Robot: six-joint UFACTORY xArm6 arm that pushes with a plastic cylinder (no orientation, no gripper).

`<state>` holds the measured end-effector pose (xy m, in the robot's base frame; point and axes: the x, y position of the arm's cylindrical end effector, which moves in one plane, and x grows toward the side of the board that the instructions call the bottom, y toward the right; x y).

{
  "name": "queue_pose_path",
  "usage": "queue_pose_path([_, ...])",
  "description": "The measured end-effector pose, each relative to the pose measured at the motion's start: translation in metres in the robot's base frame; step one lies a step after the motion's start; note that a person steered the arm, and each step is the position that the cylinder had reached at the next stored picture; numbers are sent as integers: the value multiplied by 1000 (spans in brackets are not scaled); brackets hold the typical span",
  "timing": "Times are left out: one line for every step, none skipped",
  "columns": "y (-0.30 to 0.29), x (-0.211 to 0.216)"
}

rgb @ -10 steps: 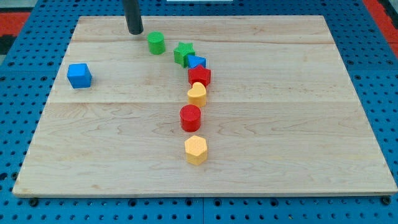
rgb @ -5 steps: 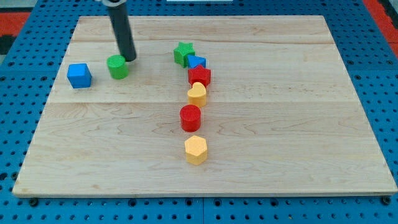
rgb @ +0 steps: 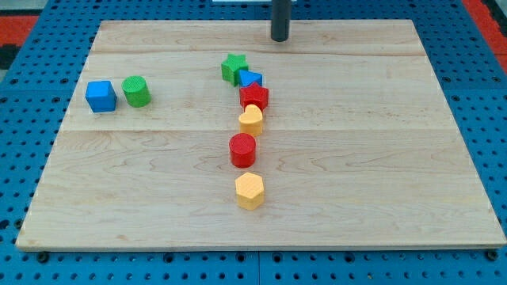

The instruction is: Push the green circle to the right side of the blue cube

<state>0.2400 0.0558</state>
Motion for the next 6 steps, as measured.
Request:
queue_pose_path([-11,30])
queue_pose_path([-87,58])
queue_pose_path([-177,86])
queue_pose_path([-219,92])
queue_pose_path([-164,57])
queue_pose_path([-122,79])
